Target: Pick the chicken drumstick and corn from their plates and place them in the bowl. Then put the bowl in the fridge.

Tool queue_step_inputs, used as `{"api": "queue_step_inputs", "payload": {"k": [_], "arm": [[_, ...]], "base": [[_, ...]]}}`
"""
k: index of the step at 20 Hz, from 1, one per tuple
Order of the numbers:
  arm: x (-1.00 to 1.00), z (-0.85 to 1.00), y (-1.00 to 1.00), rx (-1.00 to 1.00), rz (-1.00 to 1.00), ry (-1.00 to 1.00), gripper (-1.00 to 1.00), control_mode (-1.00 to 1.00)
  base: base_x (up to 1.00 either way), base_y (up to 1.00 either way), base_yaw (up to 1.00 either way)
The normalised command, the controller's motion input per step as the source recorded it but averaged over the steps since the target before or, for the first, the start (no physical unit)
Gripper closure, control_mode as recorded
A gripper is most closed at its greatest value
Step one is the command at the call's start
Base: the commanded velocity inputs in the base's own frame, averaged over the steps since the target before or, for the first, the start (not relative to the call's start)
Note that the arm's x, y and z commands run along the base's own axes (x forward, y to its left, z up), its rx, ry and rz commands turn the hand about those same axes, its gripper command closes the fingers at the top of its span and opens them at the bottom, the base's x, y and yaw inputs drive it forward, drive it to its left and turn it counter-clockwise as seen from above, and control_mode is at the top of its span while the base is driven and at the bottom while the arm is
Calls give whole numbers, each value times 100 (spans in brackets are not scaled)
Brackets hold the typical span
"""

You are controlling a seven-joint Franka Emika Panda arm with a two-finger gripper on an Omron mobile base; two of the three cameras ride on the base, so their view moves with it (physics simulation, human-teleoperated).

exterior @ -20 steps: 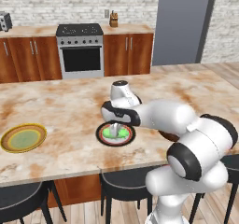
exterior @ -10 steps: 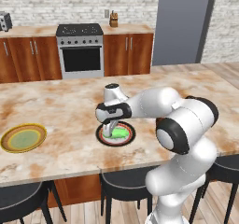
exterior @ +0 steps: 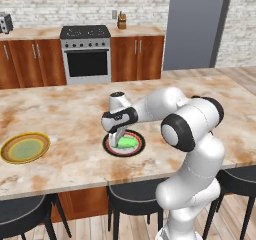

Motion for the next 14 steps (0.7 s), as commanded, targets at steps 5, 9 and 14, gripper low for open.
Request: {"api": "queue_step_inputs", "payload": {"k": [5,9,14], "arm": [[-6,-19,0,0,0,0,-100,-100],[-6,-15,-8,0,0,1,100,-100],[-1,5,-13,3,0,4,100,-100]], "base": [[0,0,0],[0,0,0],[0,0,0]]}}
